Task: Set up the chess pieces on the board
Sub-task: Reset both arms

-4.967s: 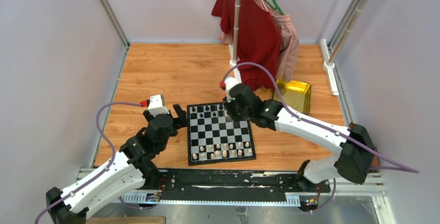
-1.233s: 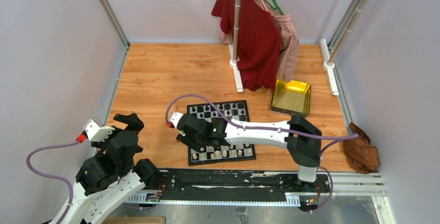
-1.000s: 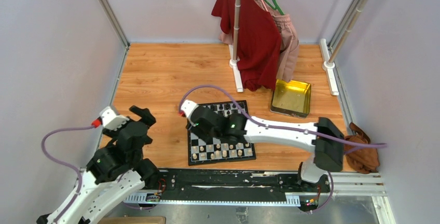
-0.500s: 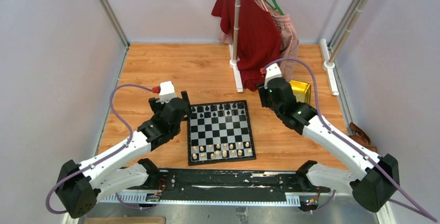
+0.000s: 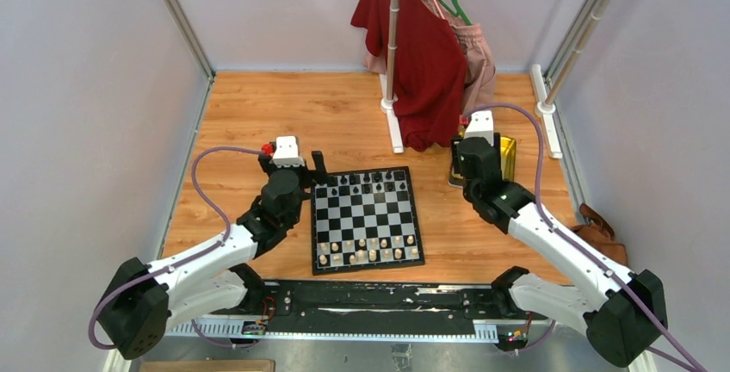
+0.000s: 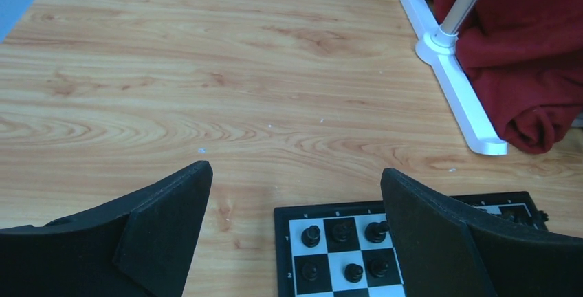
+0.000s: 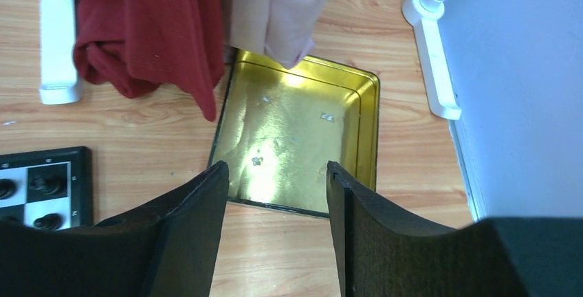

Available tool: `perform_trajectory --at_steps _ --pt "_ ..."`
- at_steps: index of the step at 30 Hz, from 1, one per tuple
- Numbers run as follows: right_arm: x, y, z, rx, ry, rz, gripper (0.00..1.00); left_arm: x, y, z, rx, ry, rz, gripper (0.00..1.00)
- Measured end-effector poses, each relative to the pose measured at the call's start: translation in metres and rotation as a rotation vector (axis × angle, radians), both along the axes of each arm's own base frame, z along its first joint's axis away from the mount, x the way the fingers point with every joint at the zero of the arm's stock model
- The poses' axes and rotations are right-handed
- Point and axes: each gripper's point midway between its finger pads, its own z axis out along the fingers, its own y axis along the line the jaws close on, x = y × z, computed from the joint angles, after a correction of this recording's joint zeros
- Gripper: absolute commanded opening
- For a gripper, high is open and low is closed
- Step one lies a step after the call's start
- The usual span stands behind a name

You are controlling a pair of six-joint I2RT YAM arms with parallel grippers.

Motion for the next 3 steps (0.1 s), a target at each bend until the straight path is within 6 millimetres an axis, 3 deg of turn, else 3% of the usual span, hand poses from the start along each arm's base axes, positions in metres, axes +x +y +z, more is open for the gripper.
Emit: perform_trajectory --at_steps 3 --pt "-0.0007 -0.0064 -0.0071 -0.017 -0.005 -0.033 0.63 0.0012 0.0063 -0.0021 0.008 -0.020 0.006 1.00"
